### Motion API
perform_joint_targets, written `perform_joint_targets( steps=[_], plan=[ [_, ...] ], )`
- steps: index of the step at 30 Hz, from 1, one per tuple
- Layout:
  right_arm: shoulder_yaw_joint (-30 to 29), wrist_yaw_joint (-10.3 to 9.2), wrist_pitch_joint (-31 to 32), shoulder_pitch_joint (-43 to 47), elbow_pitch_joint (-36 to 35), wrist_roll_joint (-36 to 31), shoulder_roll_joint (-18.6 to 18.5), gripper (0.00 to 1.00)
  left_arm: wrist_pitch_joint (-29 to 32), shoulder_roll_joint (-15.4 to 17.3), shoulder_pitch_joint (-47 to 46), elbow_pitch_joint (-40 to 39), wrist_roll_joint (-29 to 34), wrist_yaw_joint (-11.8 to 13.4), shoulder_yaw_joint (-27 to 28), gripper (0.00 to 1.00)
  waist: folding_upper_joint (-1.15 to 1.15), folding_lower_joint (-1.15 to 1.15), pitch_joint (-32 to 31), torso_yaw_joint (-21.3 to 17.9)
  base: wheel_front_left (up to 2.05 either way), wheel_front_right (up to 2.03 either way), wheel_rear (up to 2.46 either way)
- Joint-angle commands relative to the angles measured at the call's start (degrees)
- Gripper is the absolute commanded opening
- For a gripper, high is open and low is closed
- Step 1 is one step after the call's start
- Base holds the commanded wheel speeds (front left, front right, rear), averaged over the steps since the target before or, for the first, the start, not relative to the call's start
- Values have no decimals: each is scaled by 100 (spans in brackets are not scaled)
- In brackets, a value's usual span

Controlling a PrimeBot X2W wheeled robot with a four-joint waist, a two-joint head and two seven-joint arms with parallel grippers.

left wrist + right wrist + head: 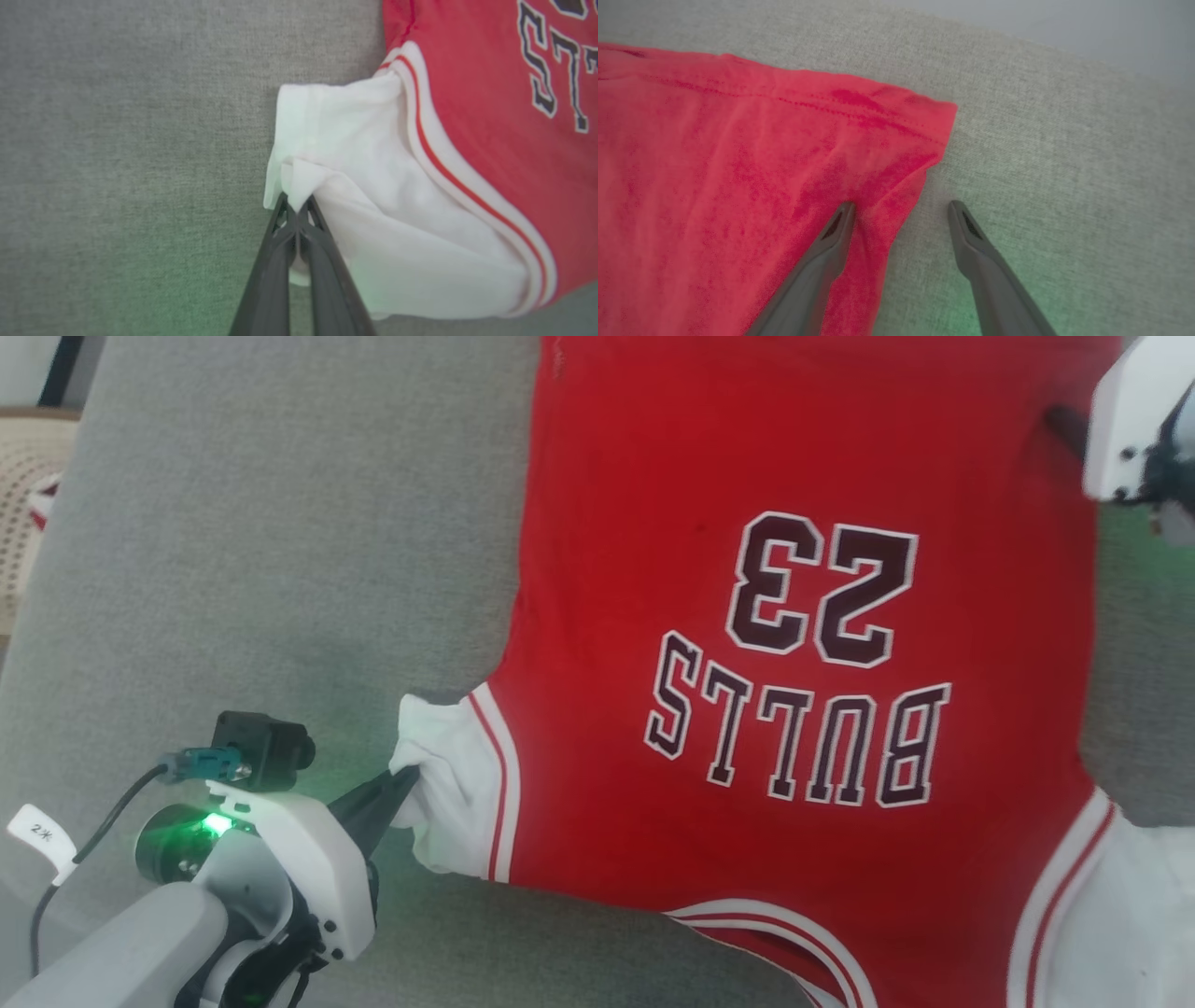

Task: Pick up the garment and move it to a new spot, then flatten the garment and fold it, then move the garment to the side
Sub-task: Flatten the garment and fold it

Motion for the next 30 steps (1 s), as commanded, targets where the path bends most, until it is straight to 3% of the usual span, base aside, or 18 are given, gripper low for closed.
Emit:
perform_joint_targets(
  steps=[1,3,4,5,15,21,30],
  plan=[
    [17,-8,228,28,387,-110,107,100,-13,-64,-75,136,14,-42,-46,0,0,0,83,107,0,0,0],
    [18,-4,431,-31,698,-174,156,100,-26,-108,-96,234,22,-86,-61,0,0,0,86,131,0,0,0],
    [55,-4,499,-39,782,-211,196,70,-17,-125,-111,272,22,-92,-65,0,0,0,84,138,0,0,0],
    [118,-4,554,-52,832,-254,224,0,-25,-140,-125,312,18,-106,-68,0,0,0,78,140,0,0,0],
    [548,-10,281,-62,543,-255,214,0,-94,-59,-22,464,-67,-115,10,0,0,0,-166,-142,0,0,0],
    [1320,-9,246,447,-372,268,93,0,-83,181,153,344,-134,-5,87,0,0,0,-533,-540,0,0,0],
    [2004,-9,110,1713,-2253,1419,-679,0,-65,618,545,5,-250,265,213,0,0,0,-1029,-1178,0,0,0]
  ],
)
